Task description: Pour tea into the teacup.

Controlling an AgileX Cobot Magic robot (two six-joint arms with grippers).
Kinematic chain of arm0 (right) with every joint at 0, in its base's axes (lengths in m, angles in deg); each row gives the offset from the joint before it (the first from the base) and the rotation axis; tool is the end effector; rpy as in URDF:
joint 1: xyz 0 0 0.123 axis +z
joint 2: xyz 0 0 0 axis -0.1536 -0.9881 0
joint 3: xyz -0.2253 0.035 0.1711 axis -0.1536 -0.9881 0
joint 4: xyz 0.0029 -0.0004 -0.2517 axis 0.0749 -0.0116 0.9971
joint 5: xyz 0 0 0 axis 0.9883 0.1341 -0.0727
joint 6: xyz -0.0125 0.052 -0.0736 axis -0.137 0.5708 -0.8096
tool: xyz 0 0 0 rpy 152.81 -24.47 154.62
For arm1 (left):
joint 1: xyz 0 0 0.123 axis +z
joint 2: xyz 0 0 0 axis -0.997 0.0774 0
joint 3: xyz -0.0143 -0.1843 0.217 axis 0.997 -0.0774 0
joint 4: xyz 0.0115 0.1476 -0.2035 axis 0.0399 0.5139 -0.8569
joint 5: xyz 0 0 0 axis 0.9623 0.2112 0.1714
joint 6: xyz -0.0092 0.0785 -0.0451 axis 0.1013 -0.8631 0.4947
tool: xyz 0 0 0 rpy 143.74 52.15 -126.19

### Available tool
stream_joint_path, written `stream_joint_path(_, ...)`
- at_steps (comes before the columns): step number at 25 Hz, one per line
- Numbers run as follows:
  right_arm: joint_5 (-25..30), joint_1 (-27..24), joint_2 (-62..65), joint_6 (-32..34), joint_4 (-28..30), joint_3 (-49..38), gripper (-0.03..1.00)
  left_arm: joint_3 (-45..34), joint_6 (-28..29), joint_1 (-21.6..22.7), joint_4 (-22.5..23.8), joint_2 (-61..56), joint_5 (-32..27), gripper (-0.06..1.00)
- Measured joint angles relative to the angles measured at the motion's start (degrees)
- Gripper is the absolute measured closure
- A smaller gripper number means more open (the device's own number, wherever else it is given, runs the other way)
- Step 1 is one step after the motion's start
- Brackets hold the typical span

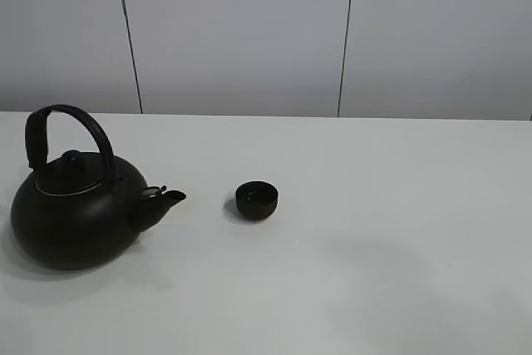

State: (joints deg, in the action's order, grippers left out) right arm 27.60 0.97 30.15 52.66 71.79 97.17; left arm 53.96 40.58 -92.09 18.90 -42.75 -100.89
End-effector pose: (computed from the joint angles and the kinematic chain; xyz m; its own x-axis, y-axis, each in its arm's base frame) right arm -0.0049 0.0031 0.2670 -0.4794 0.0878 -0.8732 0.1245 0.9917 0.0313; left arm -0.0218 0.0017 0.2782 -0.5472 -0.0199 -0.8368 0.0763 0.9944 -0.0735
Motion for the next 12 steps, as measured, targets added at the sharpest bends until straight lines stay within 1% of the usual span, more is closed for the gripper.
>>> stream_joint_path(2, 0.0, 0.0, 0.0, 0.0, 0.0, 0.0, 0.42, -1.5, -0.1, 0.0, -1.0, 0.0, 0.0, 0.29)
stream_joint_path(12, 0.0, 0.0, 0.0, 0.0, 0.0, 0.0, 0.42, -2.0, -0.2, 0.0, -1.2, 0.0, 0.1, 0.29)
